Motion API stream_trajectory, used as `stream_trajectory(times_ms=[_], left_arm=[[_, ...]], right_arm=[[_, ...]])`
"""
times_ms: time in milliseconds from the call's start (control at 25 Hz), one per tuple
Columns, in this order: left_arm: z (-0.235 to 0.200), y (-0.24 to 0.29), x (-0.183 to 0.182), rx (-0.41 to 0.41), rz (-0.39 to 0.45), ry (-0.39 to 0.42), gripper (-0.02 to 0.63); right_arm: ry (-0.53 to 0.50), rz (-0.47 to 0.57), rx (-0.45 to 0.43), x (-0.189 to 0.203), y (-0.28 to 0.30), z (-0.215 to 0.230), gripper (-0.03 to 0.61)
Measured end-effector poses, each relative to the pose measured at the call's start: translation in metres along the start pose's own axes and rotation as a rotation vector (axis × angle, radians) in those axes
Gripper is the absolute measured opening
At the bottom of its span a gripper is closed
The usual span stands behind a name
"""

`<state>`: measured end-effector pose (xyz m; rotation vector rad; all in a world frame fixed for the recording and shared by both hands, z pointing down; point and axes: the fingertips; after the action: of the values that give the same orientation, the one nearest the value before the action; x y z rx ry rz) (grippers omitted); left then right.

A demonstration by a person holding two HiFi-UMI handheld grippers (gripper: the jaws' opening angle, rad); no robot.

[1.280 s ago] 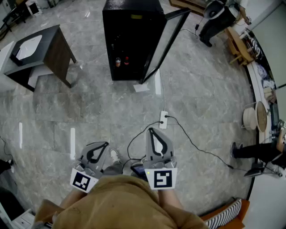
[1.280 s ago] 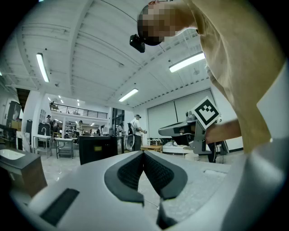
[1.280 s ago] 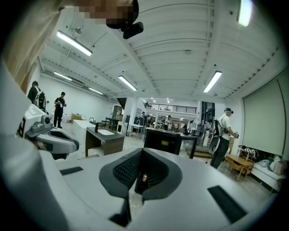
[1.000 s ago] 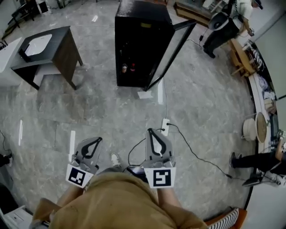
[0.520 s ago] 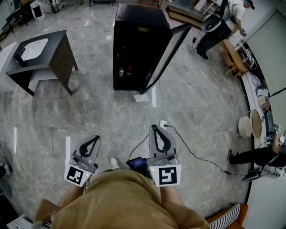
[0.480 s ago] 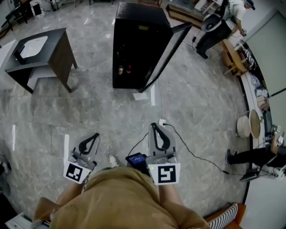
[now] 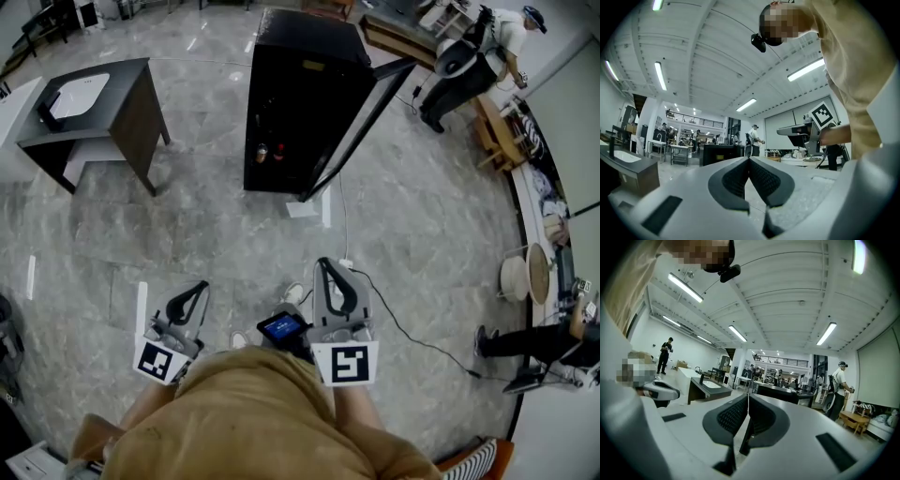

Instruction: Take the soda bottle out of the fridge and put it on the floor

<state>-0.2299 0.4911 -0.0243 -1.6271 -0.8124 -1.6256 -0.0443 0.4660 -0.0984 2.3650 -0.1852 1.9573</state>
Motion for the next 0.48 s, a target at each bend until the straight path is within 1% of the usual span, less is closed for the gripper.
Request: stream_trajectory(times_ms=[120, 200, 320, 480], left_arm=[[-0.015, 0.009, 0.012, -0.031, -0.031, -0.016, -0.005], [-0.025, 0.026, 0.017, -0.047, -0.045, -0.016, -0.005], [-0.038, 0.071, 0.016, -0.046, -0.052, -0.006, -0.005], [-0.059, 0.147, 0.018, -0.019, -0.072, 0.000, -0.005]], right_arm=[[0.003, -0.002, -0.019, 0.012, 0.022, 0.012, 0.002], [0.018, 0.004, -0.023, 0.019, 0.042, 0.027, 0.002], [0.039, 0.002, -0.041, 0.031, 0.080, 0.054, 0.002], [0.046, 0.007, -0.057, 0.044, 0.142, 0.098, 0.003]])
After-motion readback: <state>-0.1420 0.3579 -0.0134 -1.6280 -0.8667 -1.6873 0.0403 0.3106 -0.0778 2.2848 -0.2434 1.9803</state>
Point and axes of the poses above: the fingertips, and each gripper's own axes: y forward along the fingers, z to its right, x out of its underside, and after that the axes turned 9 degrees about x, right-handed
